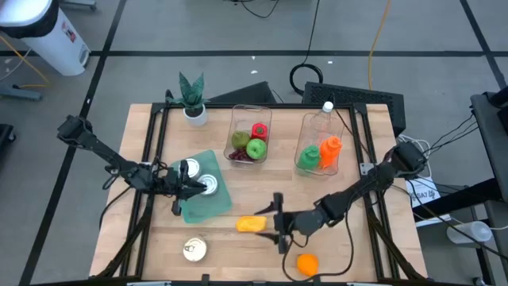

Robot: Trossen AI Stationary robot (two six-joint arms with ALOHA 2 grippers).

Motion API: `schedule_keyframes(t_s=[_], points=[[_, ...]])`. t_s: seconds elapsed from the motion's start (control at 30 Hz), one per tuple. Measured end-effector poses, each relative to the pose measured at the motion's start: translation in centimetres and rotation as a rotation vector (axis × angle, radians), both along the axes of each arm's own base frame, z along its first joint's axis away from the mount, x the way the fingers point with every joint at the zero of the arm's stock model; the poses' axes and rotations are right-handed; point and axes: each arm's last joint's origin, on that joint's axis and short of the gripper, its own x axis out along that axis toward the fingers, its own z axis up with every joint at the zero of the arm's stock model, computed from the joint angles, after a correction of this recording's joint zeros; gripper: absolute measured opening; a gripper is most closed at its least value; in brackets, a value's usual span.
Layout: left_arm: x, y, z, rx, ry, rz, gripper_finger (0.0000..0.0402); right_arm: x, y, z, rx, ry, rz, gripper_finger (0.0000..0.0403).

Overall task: Pick & Place Food Item
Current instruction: Put the mango into the left transparent bin

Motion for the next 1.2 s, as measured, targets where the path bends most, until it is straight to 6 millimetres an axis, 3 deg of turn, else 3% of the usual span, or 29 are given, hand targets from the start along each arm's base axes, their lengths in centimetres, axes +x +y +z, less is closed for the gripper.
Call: schedule_keyframes(t_s=[0.1,0.23,0.47,0.77,1.0,1.2], points=[[0.0,0.0,0.0,-0.008,0.001,0.0,0.005,1.2,1.1,-0.6,0.056,0.022,0.048,0.0303],[0.0,0.0,0.0,-0.019,0.001,-0.005,0.005,2.4,1.9,-3.2,0.056,0.094,0.073,0.0338],[0.0,0.0,0.0,-0.016,0.005,-0.015,0.005,3.1,1.9,-6.2,-0.015,0.158,0.064,0.0395],[0.0,0.0,-0.1,-0.013,0.008,-0.015,0.005,3.7,0.4,-7.7,-0.065,0.242,0.051,0.0397],[0.0,0.0,-0.1,-0.008,0.014,-0.016,0.005,4.4,-2.0,-8.1,-0.001,0.315,0.011,0.0398],[0.0,0.0,-0.1,0.007,0.014,-0.016,0.005,4.8,-2.5,-8.7,0.031,0.341,0.056,0.0397]])
